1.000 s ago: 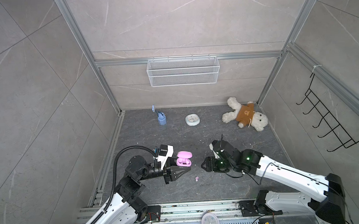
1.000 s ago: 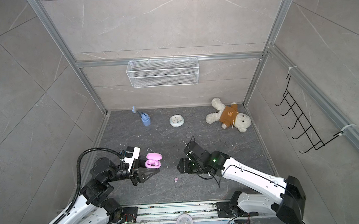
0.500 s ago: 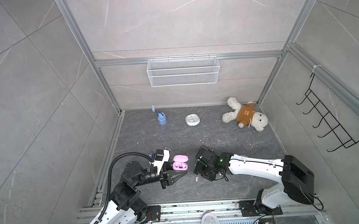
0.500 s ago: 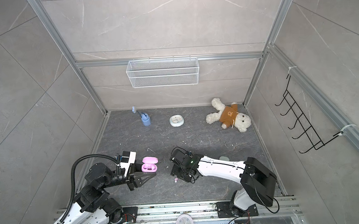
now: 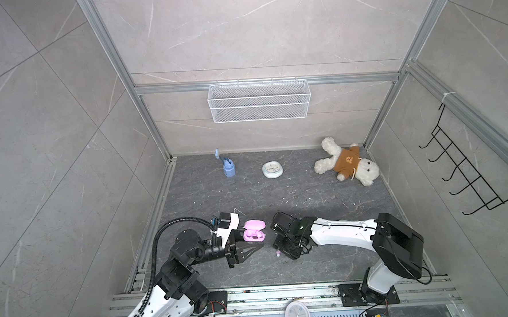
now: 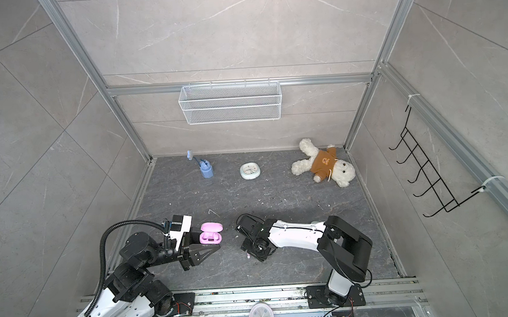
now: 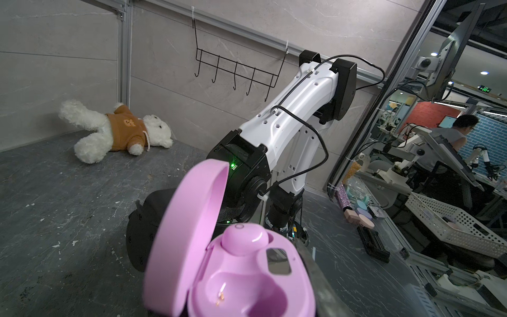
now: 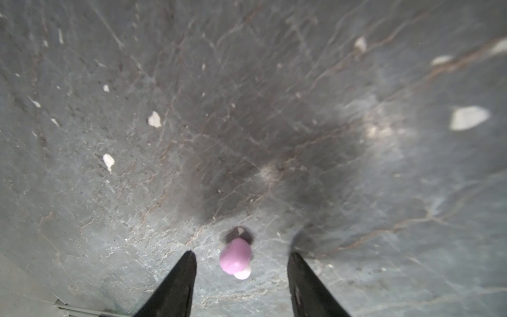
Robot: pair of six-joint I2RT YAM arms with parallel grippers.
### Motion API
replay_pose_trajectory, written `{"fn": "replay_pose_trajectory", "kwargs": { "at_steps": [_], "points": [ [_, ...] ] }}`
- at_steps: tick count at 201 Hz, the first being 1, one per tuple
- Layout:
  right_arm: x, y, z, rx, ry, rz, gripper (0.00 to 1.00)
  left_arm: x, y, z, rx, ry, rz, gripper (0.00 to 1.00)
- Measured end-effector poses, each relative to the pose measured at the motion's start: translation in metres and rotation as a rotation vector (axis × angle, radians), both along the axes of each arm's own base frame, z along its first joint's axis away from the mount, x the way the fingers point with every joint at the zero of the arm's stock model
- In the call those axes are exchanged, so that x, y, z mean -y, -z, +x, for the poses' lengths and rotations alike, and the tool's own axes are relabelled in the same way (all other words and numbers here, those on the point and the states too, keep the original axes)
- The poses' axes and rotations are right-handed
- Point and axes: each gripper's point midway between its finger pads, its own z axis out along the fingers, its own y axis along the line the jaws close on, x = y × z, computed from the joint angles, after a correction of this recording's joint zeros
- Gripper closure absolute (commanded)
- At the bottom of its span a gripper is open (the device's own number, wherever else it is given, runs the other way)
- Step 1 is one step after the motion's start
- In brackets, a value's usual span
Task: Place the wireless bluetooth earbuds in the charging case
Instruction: 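Lower and close the right gripper on the second pink earbud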
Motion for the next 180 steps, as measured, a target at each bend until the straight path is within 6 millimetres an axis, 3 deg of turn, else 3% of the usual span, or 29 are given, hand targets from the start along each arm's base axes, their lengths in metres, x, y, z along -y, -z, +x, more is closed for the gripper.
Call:
{"fn": "replay_pose_trajectory", "kwargs": {
  "at_steps": [56, 180],
  "points": [
    [-0.013, 0.003, 0.006, -0.021, -0.005, 0.012, 0.51, -0.001, -0.001, 0.000, 0.005, -0.006, -0.005, 0.91],
    [-0.009, 0.008, 0.004, -0.089, -0.002, -0.033, 0.64, -0.004, -0.005, -0.003, 0.021, -0.009, -0.018, 0.91]
  ]
}}
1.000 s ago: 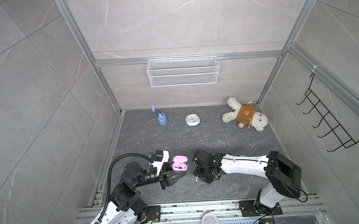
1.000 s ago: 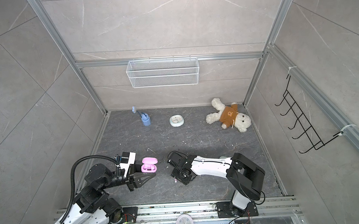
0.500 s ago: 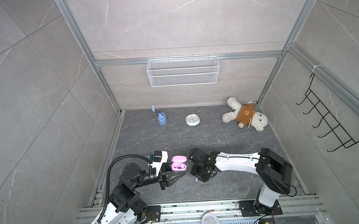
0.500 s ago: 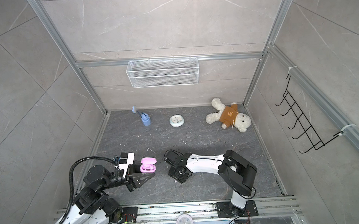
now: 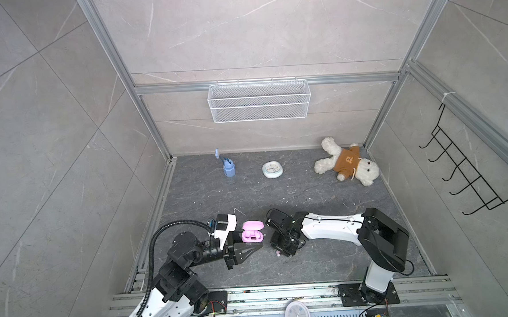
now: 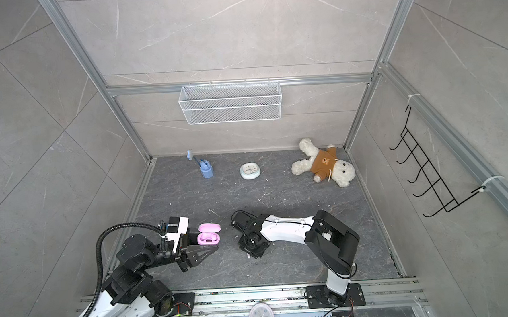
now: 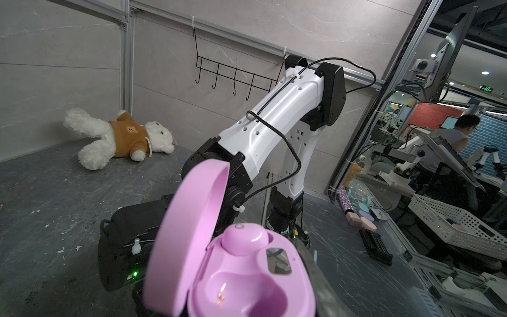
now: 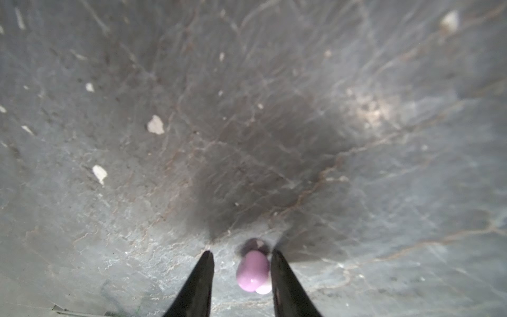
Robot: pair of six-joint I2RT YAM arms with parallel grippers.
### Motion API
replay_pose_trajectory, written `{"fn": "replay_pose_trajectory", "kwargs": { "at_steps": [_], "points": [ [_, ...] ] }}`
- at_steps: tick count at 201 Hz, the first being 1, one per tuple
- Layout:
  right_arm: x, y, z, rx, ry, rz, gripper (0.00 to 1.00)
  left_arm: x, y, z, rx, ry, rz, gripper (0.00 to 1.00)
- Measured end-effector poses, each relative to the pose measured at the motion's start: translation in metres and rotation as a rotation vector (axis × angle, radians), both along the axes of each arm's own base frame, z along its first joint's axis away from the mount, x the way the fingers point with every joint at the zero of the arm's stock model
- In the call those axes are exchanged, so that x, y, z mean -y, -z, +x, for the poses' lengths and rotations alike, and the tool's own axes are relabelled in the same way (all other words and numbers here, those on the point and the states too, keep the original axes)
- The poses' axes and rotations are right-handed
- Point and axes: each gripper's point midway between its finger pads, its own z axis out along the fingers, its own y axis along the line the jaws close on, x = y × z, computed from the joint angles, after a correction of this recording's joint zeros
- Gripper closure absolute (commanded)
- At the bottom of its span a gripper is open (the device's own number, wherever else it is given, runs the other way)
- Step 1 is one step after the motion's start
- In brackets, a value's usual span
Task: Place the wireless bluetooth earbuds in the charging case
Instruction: 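Lower and close the right gripper on the second pink earbud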
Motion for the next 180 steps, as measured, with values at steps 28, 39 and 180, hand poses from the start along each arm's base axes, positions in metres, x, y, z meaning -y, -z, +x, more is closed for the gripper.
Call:
{"fn": "replay_pose_trajectory", "kwargs": {
  "at_steps": [28, 39, 180],
  "points": [
    [0.0012, 0.0006, -0.0006, -0.013, -0.001, -0.009, 0.68, -0.0003, -0.0004, -0.0002, 0.001, -0.001, -0.001, 0.91],
    [0.0020, 0.0009, -0.0008, -0.015, 0.000, -0.012, 0.69, -0.0003, -0.0004, -0.0002, 0.001, -0.001, -0.001, 0.91],
    [0.0058, 0.0026, -0.0027, -0.043, -0.004, -0.024, 0.84, -0.0011, -0.0011, 0.0004, 0.004, -0.008, -0.004, 0.91]
  ]
}}
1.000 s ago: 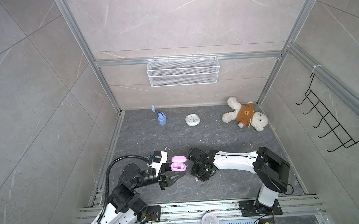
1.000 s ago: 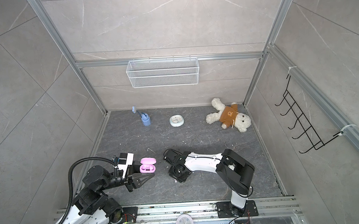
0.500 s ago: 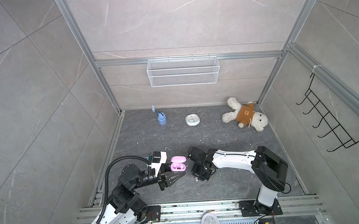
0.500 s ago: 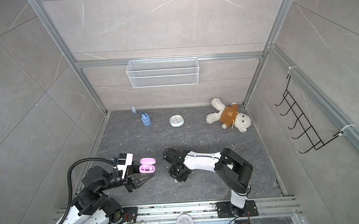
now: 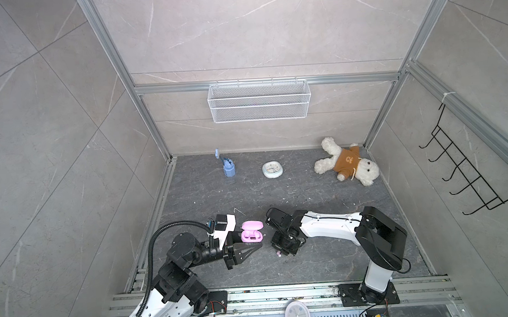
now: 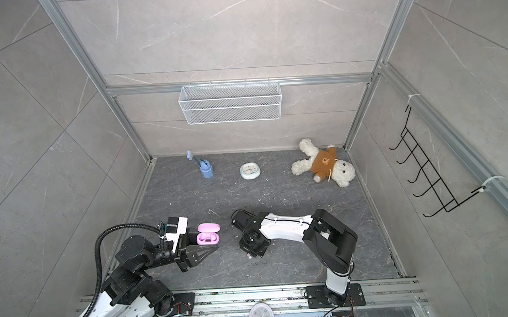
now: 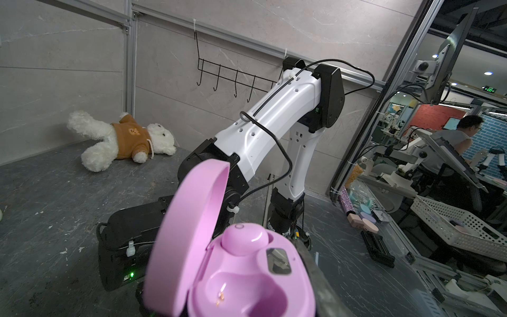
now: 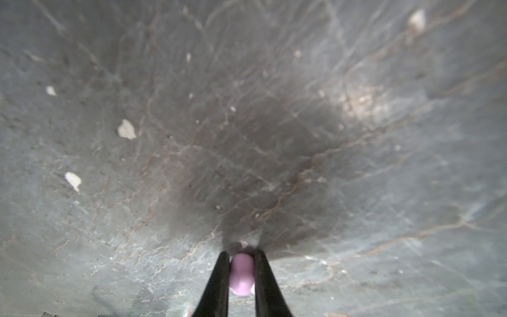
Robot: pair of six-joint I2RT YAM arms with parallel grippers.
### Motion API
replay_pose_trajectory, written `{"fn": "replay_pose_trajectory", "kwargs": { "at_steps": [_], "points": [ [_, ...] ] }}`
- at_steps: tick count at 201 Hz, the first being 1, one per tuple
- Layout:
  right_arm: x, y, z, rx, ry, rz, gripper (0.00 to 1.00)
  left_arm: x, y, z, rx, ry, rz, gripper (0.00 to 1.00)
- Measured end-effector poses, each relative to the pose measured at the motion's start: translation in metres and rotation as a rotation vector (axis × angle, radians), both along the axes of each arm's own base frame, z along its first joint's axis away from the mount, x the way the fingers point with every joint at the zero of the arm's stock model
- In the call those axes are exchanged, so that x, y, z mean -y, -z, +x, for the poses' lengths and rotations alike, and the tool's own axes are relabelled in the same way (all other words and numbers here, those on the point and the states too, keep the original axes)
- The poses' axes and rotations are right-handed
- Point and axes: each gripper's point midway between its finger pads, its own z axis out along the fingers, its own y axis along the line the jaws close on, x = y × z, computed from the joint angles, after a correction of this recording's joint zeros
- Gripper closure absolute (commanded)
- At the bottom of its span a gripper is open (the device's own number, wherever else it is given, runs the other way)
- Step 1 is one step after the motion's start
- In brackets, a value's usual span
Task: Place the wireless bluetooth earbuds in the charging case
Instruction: 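Lower and close the right gripper on the second pink earbud, then carry the second earbud with the right gripper to the open case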
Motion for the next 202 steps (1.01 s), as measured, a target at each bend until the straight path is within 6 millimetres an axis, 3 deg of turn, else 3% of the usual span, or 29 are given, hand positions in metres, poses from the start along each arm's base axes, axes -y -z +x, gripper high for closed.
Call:
{"fn": "replay_pose_trajectory", "kwargs": {
  "at_steps": [55, 83, 202],
  "points": [
    [0.006, -0.003, 0.003, 0.049, 0.008, 0.016, 0.84, 0.002, 0.003, 0.005, -0.010, -0.011, 0.008, 0.91],
    [0.011, -0.020, 0.008, 0.106, 0.020, 0.034, 0.84, 0.007, 0.009, 0.011, -0.022, -0.014, 0.014, 0.91],
    [0.056, -0.184, 0.029, 0.548, 0.068, 0.258, 0.84, 0.049, 0.039, 0.059, -0.078, -0.007, 0.060, 0.92]
  ]
}}
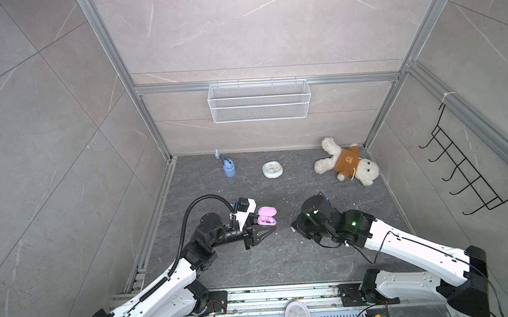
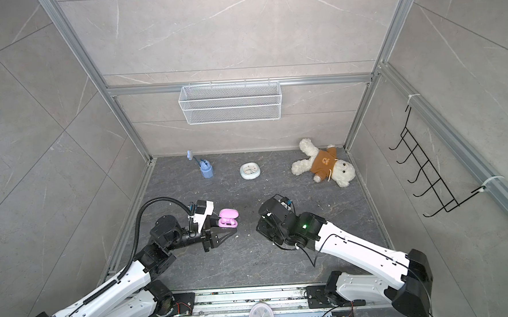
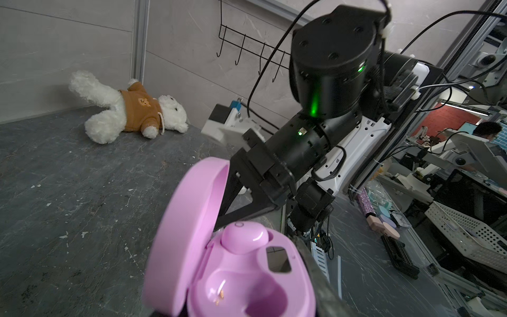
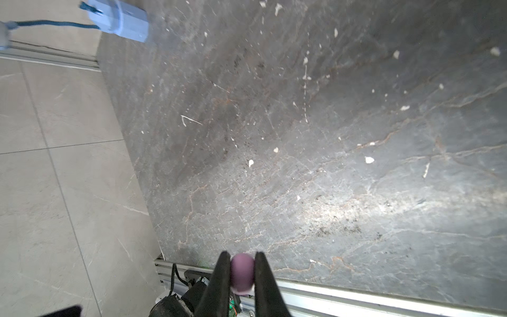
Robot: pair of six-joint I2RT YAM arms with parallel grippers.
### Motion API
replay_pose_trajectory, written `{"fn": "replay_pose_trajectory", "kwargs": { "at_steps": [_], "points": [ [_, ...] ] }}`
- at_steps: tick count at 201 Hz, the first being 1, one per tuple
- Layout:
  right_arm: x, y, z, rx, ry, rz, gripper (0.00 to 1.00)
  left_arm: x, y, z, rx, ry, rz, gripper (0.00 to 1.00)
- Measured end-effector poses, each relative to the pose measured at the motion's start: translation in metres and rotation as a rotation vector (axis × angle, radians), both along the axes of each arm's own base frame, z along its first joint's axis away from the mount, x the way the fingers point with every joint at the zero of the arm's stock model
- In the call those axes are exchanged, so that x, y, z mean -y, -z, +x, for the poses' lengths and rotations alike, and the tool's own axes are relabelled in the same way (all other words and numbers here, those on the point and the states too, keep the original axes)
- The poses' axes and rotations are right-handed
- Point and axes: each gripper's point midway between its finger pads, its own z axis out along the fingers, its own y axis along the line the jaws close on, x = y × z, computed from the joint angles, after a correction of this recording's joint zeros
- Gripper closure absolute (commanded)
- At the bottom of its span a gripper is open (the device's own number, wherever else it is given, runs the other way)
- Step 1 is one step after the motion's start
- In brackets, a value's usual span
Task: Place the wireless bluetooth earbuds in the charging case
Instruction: 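Carry the second earbud with the right gripper to the open case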
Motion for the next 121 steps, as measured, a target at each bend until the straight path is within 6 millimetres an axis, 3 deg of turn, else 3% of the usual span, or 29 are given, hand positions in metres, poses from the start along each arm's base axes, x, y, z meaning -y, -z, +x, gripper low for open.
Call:
{"fn": "replay_pose_trajectory", "kwargs": {
  "at_steps": [69, 121],
  "points": [
    [0.004, -0.108, 0.004, 0.256, -0.081, 0.109, 0.84, 0.021, -0.022, 0.017, 0.065, 0.041, -0.043, 0.93],
    [-0.008, -0.163, 0.001, 0.375, -0.187, 0.160, 0.84, 0.032, -0.021, 0.028, 0.077, 0.069, -0.051, 0.93]
  ]
}}
